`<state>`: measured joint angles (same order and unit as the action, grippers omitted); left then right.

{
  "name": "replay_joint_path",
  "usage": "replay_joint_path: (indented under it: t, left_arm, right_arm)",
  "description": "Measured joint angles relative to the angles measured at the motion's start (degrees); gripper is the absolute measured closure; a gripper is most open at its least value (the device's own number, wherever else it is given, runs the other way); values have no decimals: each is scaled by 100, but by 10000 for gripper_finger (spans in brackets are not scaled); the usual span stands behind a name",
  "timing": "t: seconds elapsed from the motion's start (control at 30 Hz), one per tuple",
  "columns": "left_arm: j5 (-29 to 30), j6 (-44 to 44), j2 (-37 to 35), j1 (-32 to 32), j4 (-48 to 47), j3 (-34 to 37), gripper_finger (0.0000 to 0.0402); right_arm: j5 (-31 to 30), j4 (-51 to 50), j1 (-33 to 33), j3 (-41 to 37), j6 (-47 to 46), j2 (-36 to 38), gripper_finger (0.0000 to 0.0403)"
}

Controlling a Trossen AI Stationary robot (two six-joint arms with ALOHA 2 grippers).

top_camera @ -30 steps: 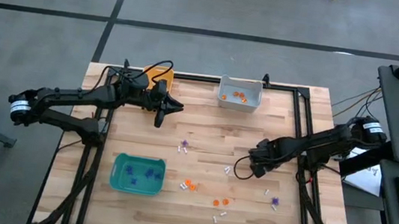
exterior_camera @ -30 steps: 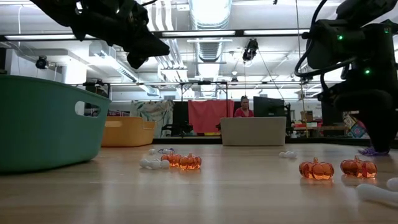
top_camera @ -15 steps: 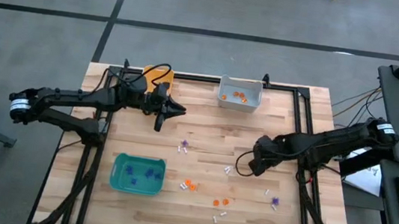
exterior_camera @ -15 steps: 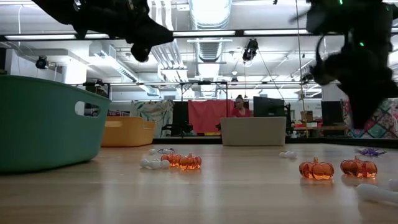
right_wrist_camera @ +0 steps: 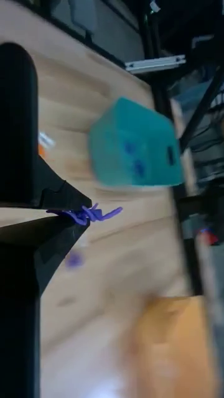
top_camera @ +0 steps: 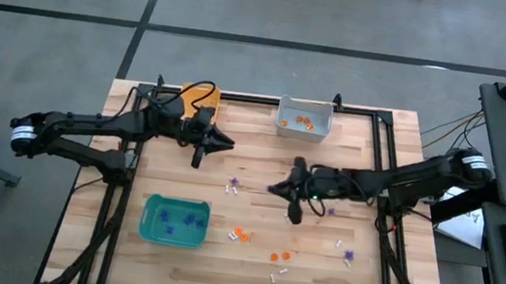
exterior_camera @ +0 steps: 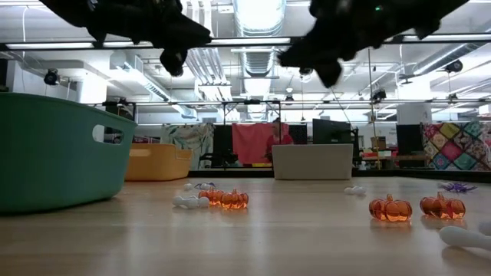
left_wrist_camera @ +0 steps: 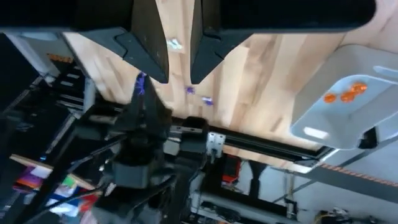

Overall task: Sort Halloween decoration
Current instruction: Put the blue spider toy into the green bin

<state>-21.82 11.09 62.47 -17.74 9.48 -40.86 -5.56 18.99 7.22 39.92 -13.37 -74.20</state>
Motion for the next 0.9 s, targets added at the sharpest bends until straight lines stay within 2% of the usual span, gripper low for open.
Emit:
replay_joint_path:
  t: [0.17,0.27,0.43,0.6,0.9]
  left_arm:
    - [-24,-59,-194,0,-611,-369,352]
    - [-25,-226,-261,0,-1151,-675,352]
    - [-18,-511,-275,0,-1884,-1179,352]
    - [34,-590,-296,-2,-2604,-1545,352]
    - [45,-438,-346,-2,-3259,-1675,352]
  right_arm:
    - [-3,1784,-4,0,1129,-874,394]
    - [-3,2277,-27,187,1377,-1360,394]
    - [19,2321,-39,904,1650,-2152,394]
    - [494,2311,-38,1718,1809,-2932,394]
    - [618,1729,-39,3117,1880,-4036,394]
